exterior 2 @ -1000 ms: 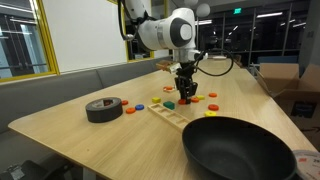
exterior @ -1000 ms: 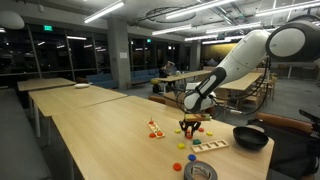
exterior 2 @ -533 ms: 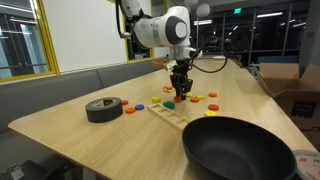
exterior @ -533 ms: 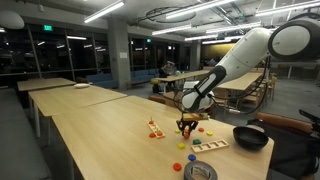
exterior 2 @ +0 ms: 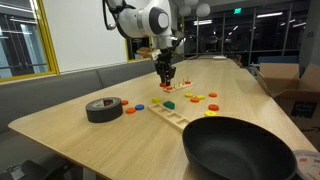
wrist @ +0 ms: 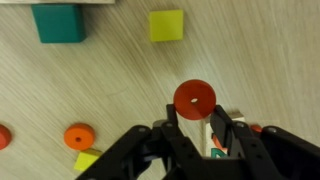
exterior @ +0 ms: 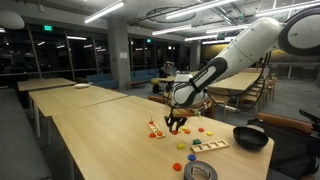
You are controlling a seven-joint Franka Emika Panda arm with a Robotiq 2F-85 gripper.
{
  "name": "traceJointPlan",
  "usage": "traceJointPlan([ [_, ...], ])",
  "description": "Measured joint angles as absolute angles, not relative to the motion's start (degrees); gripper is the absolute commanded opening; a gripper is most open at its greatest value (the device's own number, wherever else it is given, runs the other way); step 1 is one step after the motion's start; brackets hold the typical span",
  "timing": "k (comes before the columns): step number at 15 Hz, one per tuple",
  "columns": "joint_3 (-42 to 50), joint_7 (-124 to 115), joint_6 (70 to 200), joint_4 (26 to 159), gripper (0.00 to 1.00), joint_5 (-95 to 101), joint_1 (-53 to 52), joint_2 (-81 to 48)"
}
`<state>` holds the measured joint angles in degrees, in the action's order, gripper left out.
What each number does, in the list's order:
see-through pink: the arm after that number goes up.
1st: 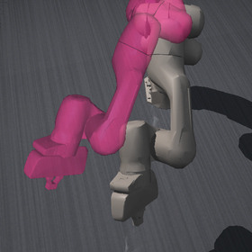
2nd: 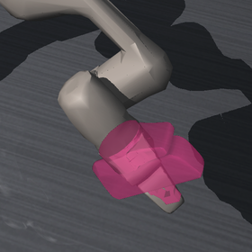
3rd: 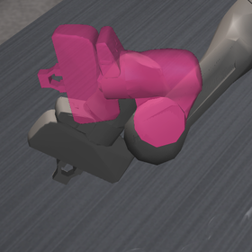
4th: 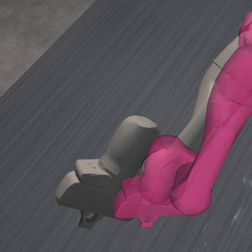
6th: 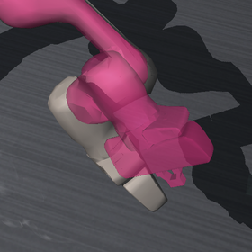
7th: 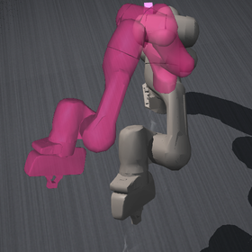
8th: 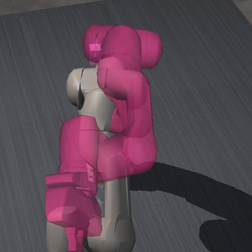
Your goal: Put the round orange block on the first position from the end closest to you on the wooden board
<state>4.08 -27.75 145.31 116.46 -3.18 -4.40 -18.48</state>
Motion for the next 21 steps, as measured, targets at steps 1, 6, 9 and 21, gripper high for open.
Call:
traceJointPlan([
  [1, 3.6, -27.8, 145.4, 116.1, 0.19, -3.2, -4.7, -18.5],
  [6, 1.5, -28.1, 145.9, 113.2, 0.19, -3.5, -5.5, -21.0],
  [9, 0.7, -28.1, 146.3, 110.1, 0.18, -4.5, -5.6, -24.3],
  [21, 1.3, -28.1, 147.3, 96.7, 0.18, -6.4, -5.2, -34.0],
])
